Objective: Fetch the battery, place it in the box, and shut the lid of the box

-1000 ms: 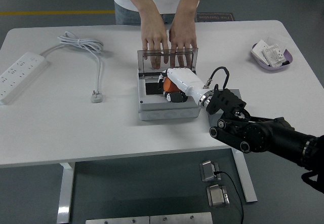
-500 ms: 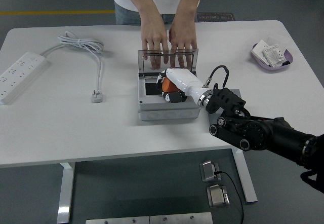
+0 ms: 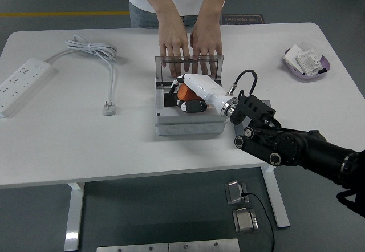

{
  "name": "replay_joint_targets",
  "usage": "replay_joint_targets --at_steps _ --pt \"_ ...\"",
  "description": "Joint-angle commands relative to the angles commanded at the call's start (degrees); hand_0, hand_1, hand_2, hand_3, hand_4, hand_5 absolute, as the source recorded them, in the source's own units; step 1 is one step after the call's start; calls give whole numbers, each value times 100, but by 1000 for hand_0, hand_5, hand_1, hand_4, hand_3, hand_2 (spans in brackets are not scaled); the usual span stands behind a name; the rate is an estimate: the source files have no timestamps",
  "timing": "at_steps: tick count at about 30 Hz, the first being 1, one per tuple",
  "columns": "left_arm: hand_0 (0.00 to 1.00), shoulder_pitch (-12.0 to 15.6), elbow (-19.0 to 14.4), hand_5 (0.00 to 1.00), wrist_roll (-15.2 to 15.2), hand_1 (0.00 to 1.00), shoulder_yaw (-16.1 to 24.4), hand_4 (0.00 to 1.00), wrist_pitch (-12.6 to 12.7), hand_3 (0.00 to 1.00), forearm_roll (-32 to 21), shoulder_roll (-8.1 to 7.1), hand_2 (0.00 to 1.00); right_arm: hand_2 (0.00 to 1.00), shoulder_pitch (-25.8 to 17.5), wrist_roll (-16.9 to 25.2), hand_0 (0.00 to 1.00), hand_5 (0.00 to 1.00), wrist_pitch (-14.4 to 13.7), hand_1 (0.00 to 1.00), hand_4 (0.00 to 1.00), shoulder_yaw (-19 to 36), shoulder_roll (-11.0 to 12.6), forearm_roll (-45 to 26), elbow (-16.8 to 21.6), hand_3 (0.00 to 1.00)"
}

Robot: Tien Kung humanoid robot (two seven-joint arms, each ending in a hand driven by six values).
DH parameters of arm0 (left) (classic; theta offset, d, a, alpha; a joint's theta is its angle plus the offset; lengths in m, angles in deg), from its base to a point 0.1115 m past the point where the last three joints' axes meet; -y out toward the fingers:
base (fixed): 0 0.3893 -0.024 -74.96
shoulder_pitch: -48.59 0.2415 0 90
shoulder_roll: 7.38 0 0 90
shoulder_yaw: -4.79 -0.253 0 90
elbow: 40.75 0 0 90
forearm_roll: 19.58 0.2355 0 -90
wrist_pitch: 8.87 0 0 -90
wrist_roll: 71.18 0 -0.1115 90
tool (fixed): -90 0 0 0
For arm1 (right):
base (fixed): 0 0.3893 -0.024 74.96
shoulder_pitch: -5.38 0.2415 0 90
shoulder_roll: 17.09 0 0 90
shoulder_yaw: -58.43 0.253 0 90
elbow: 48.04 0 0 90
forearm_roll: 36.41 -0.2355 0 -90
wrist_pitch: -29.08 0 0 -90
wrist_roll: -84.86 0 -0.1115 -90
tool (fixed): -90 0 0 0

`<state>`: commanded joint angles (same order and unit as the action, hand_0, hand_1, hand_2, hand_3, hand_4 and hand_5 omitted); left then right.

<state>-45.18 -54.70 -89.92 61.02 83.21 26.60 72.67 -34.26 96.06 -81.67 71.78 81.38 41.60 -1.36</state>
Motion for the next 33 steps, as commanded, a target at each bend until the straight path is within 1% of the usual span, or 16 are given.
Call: replay_joint_targets --at_steps 5,6,11,12,17,18,29,30,33 --pt "663 -1 0 205 0 731 1 625 -2 621 3 3 694 604 8 18 379 348 10 589 616 69 9 -9 18 646" --pt "663 -2 0 206 0 731 1 626 -2 622 3 3 695 607 10 22 386 376 11 603 643 82 13 -11 25 646" --pt "663 -3 1 206 1 731 3 626 -1 622 7 1 695 607 12 43 386 376 11 603 643 160 39 -43 85 646" --pt "663 -4 1 205 1 731 5 625 -1 622 9 0 695 611 13 49 413 474 11 611 708 169 43 -57 96 643" --pt "663 -7 2 205 4 731 3 625 -1 622 8 4 695 611 -1 62 413 474 14 611 708 213 60 -96 167 643" --pt "663 -6 2 206 5 731 3 625 -1 621 7 5 695 613 -4 66 417 506 15 614 735 227 67 -105 192 643" --pt "663 0 1 205 -1 731 12 624 -2 620 15 14 693 614 41 48 418 493 52 614 727 636 223 -119 736 642" --pt "663 0 1 203 0 731 11 625 -2 621 13 15 695 614 44 46 425 509 54 619 732 696 241 -115 788 637" --pt "663 3 1 203 -2 731 13 625 -3 621 18 20 695 614 48 40 425 509 62 619 732 837 284 -89 898 637"
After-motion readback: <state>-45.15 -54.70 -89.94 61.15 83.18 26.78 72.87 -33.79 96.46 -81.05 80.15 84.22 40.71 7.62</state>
